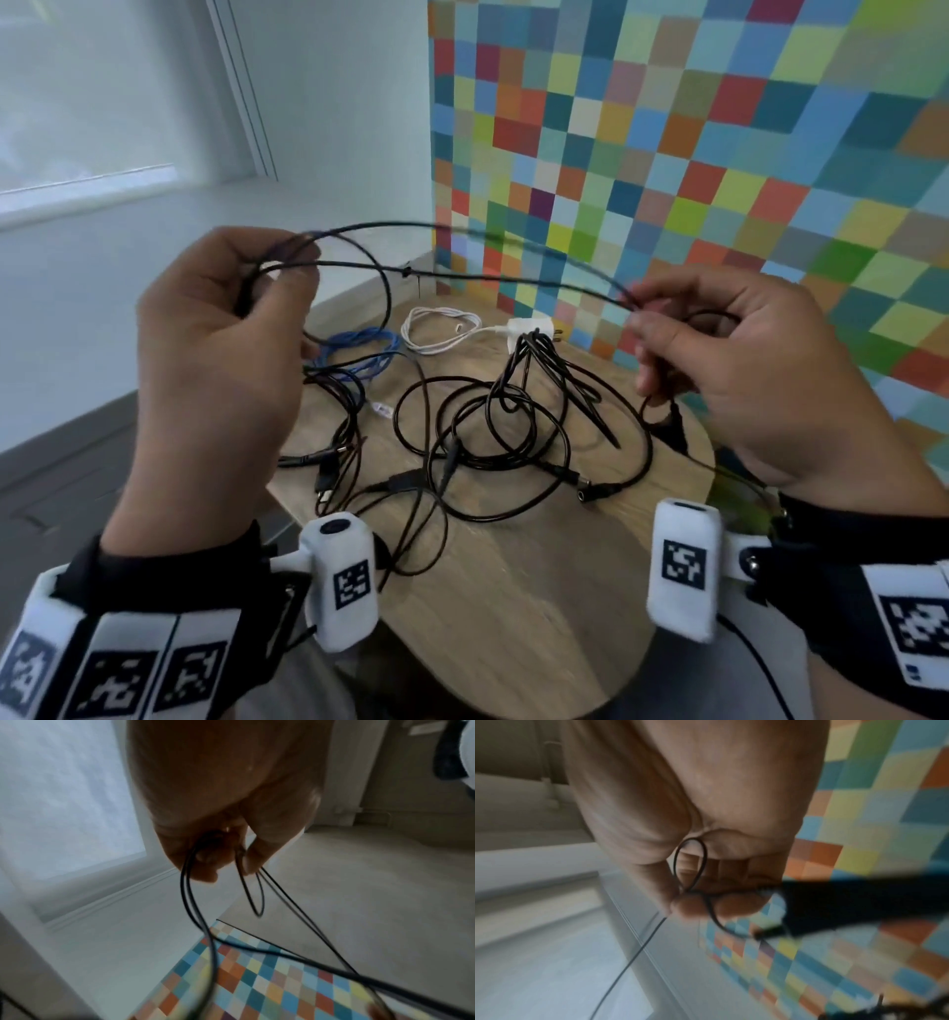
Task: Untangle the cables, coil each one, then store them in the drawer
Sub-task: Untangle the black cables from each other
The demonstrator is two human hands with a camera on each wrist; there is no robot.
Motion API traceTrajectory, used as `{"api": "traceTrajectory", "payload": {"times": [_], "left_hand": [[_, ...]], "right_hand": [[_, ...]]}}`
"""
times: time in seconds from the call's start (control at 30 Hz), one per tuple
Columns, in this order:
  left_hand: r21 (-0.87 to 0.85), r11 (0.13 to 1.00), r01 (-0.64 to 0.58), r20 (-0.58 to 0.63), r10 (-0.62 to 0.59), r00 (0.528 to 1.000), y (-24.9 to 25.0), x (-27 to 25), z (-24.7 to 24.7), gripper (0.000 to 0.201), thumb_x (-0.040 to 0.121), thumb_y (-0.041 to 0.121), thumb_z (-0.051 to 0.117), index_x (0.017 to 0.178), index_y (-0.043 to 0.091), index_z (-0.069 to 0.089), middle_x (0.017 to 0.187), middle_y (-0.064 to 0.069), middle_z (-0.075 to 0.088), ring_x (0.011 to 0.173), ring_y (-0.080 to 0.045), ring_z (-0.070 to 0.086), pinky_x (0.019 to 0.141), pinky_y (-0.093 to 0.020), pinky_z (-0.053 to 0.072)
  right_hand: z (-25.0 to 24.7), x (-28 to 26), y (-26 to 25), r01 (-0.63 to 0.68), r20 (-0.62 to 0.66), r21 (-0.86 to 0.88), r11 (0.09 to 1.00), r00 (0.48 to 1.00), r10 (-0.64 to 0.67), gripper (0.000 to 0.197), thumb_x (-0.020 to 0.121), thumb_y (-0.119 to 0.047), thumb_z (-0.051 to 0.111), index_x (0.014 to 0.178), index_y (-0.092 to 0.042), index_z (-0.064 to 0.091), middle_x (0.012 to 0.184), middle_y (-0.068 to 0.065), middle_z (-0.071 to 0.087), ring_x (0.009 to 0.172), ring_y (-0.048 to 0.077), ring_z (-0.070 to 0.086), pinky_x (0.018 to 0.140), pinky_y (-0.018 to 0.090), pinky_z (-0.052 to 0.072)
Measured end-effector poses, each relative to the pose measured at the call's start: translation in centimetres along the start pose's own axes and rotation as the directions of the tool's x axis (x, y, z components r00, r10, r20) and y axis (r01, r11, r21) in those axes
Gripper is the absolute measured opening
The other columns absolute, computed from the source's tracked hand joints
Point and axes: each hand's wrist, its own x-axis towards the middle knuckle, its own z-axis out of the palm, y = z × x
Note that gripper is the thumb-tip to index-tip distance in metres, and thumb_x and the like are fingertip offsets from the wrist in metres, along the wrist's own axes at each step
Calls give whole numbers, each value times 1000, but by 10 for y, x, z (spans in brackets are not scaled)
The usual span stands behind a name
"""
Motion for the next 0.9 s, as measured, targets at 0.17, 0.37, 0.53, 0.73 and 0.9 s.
{"api": "traceTrajectory", "payload": {"times": [0.17,0.37,0.53,0.73,0.9], "left_hand": [[351,937,-4,269,-97,958,2,-9,5,61,85,13,71,129,53,58,130,10,55,119,-3,57,98,-32,47],[25,999,-33,427,19,904,34,-39,28,17,82,31,76,100,30,74,85,4,75,76,-15,71,70,-29,56],[-38,981,188,636,-122,762,28,-58,52,44,78,25,81,112,40,56,83,-2,77,70,-23,72,67,-46,59],[-82,958,275,581,-178,794,27,-47,42,14,87,26,61,96,31,70,51,-2,58,46,-40,50,49,-39,43],[26,947,321,559,-280,780,23,-25,15,44,77,56,62,82,15,77,55,3,23,49,-17,15,51,-27,15]], "right_hand": [[17,-2,-10,-118,53,419,900,993,105,35,105,0,47,116,-22,71,75,4,55,62,19,55,51,37,53],[45,-9,-24,-137,67,734,666,989,130,47,107,3,34,137,-24,59,90,12,57,83,26,69,77,45,62],[58,-17,-35,-168,125,843,510,985,117,52,107,3,27,142,-25,52,102,17,72,107,32,75,87,45,62],[46,-10,-31,-127,30,759,638,987,160,55,108,-7,41,158,-29,35,123,15,73,112,30,74,96,49,59],[14,6,-8,-136,-114,690,711,950,292,35,104,-13,51,139,-20,52,132,7,68,105,26,76,81,49,62]]}}
